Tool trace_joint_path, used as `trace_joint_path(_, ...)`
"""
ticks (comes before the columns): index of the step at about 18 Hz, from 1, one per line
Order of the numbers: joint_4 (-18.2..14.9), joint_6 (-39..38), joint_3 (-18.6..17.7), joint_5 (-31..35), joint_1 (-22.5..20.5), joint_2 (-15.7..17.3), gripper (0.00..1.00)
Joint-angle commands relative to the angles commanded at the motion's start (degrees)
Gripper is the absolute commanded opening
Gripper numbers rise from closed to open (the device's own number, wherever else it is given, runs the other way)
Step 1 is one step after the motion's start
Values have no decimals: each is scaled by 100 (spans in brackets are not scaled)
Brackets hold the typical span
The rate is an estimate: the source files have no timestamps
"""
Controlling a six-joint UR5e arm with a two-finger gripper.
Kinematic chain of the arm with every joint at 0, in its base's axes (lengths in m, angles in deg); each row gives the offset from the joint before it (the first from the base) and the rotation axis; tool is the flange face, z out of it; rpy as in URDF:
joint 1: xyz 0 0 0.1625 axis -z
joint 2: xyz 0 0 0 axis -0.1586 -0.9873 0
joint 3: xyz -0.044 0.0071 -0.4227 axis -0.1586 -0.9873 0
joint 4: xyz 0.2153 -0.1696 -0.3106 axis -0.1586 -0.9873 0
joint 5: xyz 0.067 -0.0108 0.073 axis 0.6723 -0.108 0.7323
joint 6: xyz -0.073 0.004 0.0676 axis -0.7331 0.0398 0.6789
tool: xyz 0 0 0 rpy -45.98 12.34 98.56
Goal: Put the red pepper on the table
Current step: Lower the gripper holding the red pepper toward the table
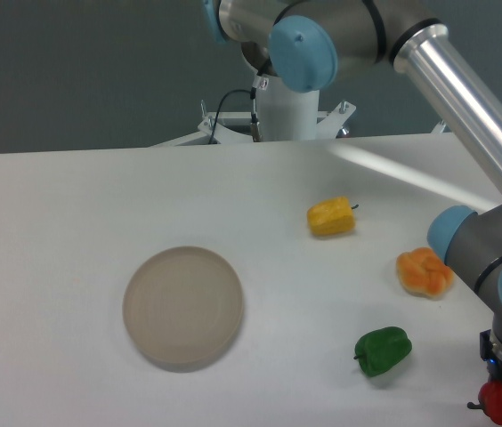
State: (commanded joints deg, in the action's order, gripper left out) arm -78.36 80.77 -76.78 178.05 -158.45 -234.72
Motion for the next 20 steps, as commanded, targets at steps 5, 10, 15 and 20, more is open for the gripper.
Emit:
trace_joint_path(5,-53,9,-96,-27,131,149,60)
trace_joint_path(10,-88,9,-518,-26,176,500,60)
trace_joint_path(15,-324,-26,-1001,-26,307,1001,60)
trace_joint_path(20,-703,-552,-1440,-105,509,1537,60)
